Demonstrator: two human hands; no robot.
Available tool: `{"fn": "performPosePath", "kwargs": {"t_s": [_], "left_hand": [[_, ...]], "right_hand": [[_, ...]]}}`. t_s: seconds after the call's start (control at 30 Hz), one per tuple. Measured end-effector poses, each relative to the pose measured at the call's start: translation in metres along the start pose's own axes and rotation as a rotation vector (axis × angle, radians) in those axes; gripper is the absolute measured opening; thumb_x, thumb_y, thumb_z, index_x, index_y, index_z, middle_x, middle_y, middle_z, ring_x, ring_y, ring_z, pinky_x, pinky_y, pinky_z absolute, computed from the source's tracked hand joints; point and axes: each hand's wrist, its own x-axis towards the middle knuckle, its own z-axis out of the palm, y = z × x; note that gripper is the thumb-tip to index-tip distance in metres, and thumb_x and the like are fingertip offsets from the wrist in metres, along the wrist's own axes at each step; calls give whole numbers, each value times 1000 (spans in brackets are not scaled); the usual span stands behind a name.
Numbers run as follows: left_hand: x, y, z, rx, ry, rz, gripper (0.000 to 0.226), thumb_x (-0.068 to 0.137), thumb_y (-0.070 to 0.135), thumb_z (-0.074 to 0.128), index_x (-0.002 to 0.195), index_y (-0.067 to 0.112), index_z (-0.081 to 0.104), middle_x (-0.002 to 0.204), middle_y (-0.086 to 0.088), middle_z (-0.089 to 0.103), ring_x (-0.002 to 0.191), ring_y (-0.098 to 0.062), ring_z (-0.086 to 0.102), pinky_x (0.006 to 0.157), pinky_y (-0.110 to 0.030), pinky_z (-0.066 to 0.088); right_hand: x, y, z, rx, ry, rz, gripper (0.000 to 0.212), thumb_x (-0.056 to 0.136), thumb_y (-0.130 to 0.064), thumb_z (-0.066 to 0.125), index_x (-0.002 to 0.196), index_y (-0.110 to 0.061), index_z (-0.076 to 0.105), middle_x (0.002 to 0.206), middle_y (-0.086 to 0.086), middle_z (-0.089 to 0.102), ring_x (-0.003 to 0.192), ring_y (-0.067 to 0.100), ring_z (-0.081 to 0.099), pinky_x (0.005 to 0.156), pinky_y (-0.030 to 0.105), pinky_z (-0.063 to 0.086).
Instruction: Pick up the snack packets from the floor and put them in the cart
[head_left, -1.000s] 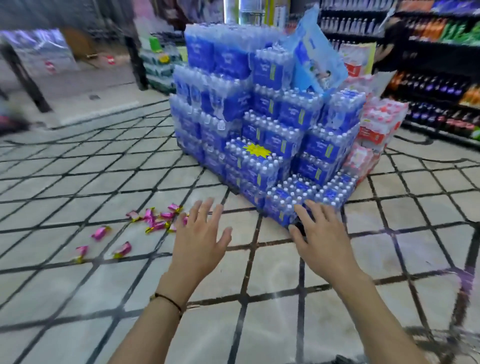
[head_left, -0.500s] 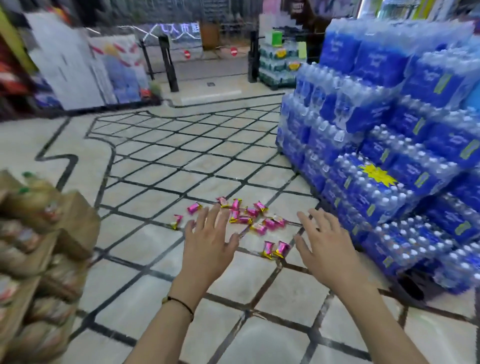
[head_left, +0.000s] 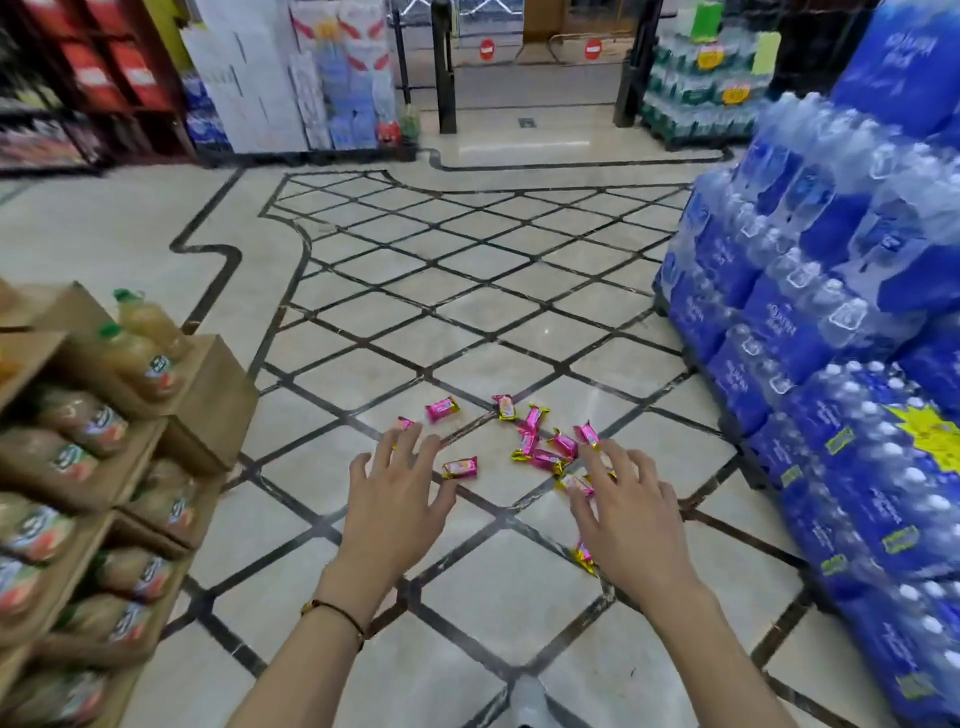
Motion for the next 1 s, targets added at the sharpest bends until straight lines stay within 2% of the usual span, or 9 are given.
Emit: {"fn": "performPosePath", "kwargs": {"t_s": [0.13,0.33,0.5,0.67,0.83,1.0], "left_hand": [[86,1,23,7,-31,-21,49,96,49,46,135,23,55,146,-3,52,137,-28,46,100,-50,44],[196,-6,59,-106,27,-78,47,91,37,58,134,16,57,147,-7,52,137,-30,45,104,-52,43],[288,-33,114,-142,-23,-77,54,91,32,64,142,14,53,153,-11,47,144,-33,39,112,-53,37],[380,-69,186,-192,-156,-69,57,93,32,61,146,14,48,154,-9,45,146,-34,36,113,-53,35],[461,-92,277,-260,-176,-26,54,94,33,50,146,17,48,154,-7,46,146,-32,35,112,-54,34],[493,-107,427,-292,-190,-9,54,94,28,53,146,16,48,155,-8,46,145,-34,37,113,-56,36]], "right_hand": [[85,17,22,-1,-66,-18,52,97,-40,53,145,-22,47,145,2,50,127,34,47,83,48,52],[206,12,49,21,-61,-18,50,96,-37,55,143,-20,47,143,6,51,132,39,46,85,52,51],[306,3,93,-8,-93,10,51,99,-38,45,147,-20,42,146,6,48,134,39,43,92,53,49],[404,-3,146,-41,-122,56,56,99,-39,37,153,-20,38,154,9,42,143,39,35,103,56,41],[492,5,239,15,-175,86,59,98,-41,44,153,-22,38,158,8,39,147,39,31,108,59,36],[548,27,390,31,-208,88,59,100,-43,38,157,-25,33,160,9,35,150,37,24,110,59,34]]}}
